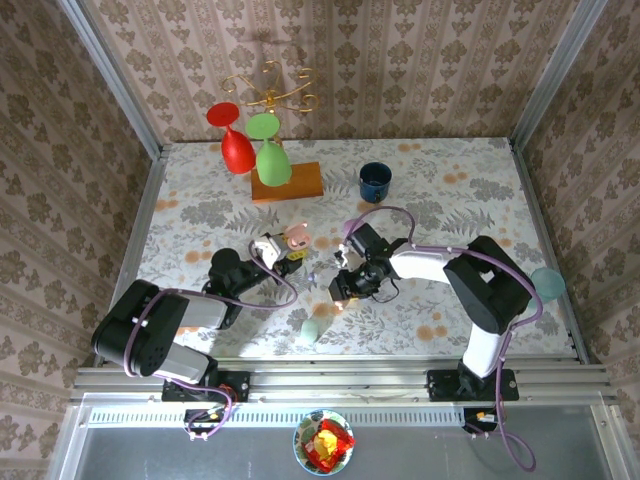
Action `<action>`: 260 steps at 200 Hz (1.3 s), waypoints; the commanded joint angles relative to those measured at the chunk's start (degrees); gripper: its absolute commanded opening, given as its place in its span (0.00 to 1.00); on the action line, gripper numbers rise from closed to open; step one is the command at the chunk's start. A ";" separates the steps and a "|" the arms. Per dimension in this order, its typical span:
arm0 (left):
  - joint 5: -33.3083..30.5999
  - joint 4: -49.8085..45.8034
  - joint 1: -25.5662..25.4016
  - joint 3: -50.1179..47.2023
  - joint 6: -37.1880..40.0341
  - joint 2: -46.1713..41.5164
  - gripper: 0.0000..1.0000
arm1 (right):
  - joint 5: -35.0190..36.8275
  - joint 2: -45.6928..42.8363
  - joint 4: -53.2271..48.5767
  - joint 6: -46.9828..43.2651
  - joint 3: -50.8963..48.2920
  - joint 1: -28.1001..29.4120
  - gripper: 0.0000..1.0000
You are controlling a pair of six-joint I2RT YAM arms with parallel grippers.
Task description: Insert the wireless bluetooth earbuds into the charging case
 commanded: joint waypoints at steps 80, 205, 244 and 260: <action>1.18 1.93 0.12 0.52 -0.13 0.38 0.32 | -3.19 -2.58 -2.67 -1.91 -2.80 1.15 0.36; 1.23 1.88 0.05 0.10 0.49 0.43 0.32 | 2.01 -2.57 -3.86 -2.07 -2.59 1.46 0.21; 0.98 1.80 0.04 -0.36 0.88 0.59 0.31 | 8.46 -7.90 -5.05 -2.69 -1.73 1.46 0.20; 0.90 1.80 -0.16 -0.48 1.08 0.67 0.32 | 11.91 -10.97 -5.66 -3.81 -1.43 1.46 0.20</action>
